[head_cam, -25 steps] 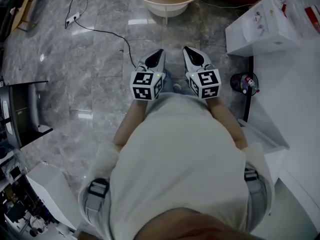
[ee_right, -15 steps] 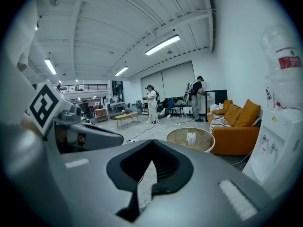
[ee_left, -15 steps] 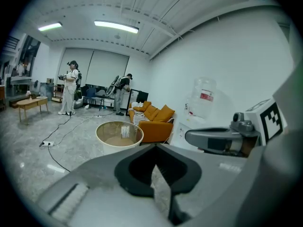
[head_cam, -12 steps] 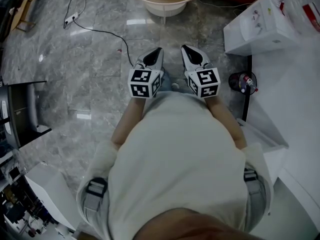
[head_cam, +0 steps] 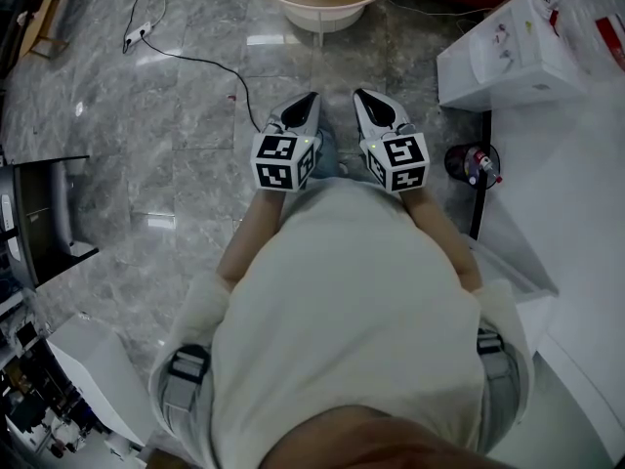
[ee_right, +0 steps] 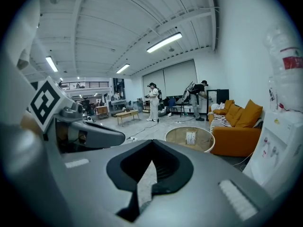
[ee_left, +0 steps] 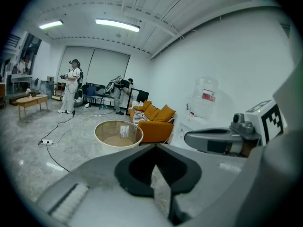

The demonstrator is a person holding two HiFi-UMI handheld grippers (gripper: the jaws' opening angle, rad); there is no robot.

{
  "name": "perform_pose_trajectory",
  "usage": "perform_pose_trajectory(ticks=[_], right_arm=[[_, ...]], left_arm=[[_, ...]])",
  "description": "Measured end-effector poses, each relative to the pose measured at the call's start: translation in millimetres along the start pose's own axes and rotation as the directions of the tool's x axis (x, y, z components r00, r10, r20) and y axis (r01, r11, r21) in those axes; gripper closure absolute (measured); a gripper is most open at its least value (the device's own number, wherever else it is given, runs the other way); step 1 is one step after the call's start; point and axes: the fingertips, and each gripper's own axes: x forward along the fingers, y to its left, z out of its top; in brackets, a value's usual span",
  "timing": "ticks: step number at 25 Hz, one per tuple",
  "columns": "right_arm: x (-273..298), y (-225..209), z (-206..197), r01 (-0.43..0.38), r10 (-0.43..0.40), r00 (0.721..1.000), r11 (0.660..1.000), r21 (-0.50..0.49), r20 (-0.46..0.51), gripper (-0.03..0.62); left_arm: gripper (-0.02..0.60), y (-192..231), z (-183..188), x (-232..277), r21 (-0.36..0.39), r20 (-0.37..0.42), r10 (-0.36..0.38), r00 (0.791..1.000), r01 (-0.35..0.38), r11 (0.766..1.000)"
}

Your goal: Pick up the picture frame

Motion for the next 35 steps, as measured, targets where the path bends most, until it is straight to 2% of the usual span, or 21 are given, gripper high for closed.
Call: perform_pose_trajectory(ticks=[8, 13, 28, 35], right_arm=[[32.0, -15.4, 10.8, -0.015, 0.015, 1.000, 1.000, -0.009, -0.004, 0.595], [61.8, -40.1, 22.0, -0.006, 0.006, 1.000, 1.000, -0.007, -0.007, 0.595], [190.5, -111.8, 86.0, 0.023, -0.023, 0.999, 1.000, -0.002, -0.024, 0.595], [253.0, -148.8, 109.6, 0.063, -0.063, 0.998, 0.998, 0.015, -0.030, 0.595]], left_arm=[[0.580, 23.0, 15.7, 25.3, -0.015, 0.001, 0.013, 1.000, -0.013, 1.000], [0.581, 41.5, 30.9, 56.4, -0.015, -0.001, 0.004, 1.000, -0.004, 1.000], [0.581, 128.6, 116.8, 164.1, -0.007, -0.032, -0.035, 0.999, 0.035, 0.999], [0.581, 176.3, 147.8, 217.1, -0.002, -0.059, -0.061, 0.996, 0.061, 0.998]])
